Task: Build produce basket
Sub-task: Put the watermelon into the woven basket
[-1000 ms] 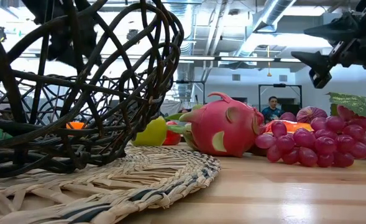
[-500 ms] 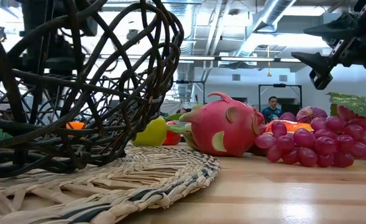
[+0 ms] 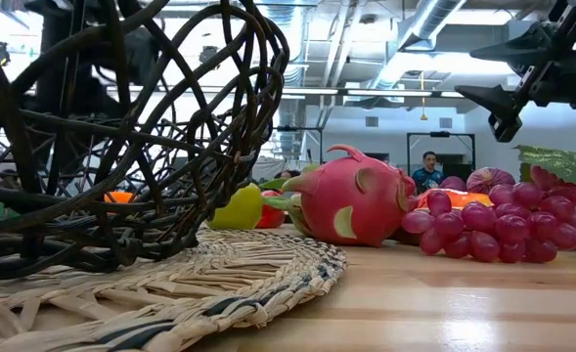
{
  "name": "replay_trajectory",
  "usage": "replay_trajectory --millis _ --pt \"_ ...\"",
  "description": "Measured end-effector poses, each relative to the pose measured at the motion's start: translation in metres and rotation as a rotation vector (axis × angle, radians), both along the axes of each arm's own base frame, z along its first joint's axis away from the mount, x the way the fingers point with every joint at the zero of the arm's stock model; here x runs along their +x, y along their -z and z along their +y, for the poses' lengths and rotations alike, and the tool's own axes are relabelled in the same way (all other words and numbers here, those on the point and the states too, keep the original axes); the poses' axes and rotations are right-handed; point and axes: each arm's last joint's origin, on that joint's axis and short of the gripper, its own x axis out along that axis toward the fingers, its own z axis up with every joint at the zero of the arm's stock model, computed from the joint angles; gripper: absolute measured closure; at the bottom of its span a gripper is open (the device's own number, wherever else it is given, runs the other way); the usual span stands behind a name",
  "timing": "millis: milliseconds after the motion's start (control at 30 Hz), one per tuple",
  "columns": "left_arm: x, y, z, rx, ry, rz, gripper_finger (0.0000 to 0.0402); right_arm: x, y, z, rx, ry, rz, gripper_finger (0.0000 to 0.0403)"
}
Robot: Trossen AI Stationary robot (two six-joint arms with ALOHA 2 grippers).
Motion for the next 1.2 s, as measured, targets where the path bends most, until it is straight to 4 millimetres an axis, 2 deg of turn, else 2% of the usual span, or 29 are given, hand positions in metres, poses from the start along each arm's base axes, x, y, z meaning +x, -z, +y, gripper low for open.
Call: replay_trajectory --millis 200,433,533,767,1033,1200 --pt "0.003 0.026 0.003 -0.040 0.020 0.077 0.0125 0.000 0.000 0.000 0.005 -0.001 0.000 0.0148" --pt "0.005 0.054 0.002 -0.086 0.010 0.066 0.0126 0.000 0.000 0.000 0.027 -0.004 -0.002 0.0148" --pt "0.006 0.060 0.002 -0.088 -0.002 0.087 0.0145 0.000 0.000 0.000 0.027 -0.004 -0.003 0.0148" --pt "0.008 0.057 0.003 -0.055 -0.008 0.105 0.0254 0.000 0.000 0.000 0.026 -0.004 -0.005 0.0148" --pt "0.021 0.049 0.006 -0.012 0.032 0.047 0.0260 0.000 0.000 0.000 0.024 -0.004 -0.004 0.0148" --pt "0.038 0.030 0.011 0.033 0.102 -0.006 0.0260 0.000 0.000 0.000 0.020 -0.003 -0.001 0.0148"
